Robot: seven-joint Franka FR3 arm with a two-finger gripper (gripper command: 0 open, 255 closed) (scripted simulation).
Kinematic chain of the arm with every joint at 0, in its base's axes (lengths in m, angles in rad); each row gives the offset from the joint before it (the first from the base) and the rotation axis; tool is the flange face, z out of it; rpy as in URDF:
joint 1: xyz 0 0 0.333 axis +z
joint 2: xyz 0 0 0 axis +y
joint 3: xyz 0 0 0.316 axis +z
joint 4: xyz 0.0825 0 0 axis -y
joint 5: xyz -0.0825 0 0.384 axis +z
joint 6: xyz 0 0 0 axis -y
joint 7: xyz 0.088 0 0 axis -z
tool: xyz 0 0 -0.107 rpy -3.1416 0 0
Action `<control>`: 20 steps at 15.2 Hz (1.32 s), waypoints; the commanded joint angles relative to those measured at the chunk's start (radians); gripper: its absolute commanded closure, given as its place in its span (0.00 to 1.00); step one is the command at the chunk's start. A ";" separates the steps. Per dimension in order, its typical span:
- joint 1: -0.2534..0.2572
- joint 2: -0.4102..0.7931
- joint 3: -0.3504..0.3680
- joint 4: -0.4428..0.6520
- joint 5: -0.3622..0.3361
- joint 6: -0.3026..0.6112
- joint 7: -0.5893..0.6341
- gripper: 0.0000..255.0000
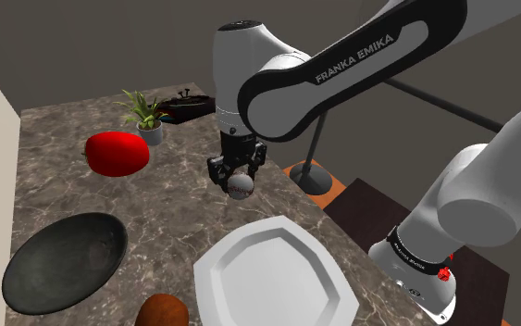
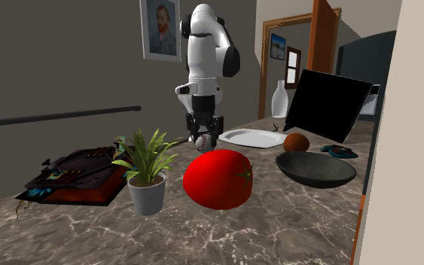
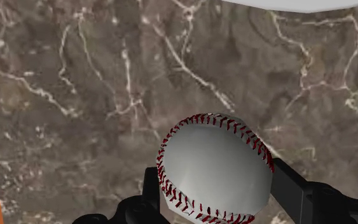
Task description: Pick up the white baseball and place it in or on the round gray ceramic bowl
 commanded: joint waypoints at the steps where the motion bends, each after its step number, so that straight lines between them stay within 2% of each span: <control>1: 0.000 0.001 0.000 -0.001 0.000 0.000 0.000 1.00; 4: 0.000 0.001 0.000 0.000 0.000 0.000 0.000 1.00; 20: 0.003 -0.115 -0.028 0.121 0.038 -0.229 -0.030 1.00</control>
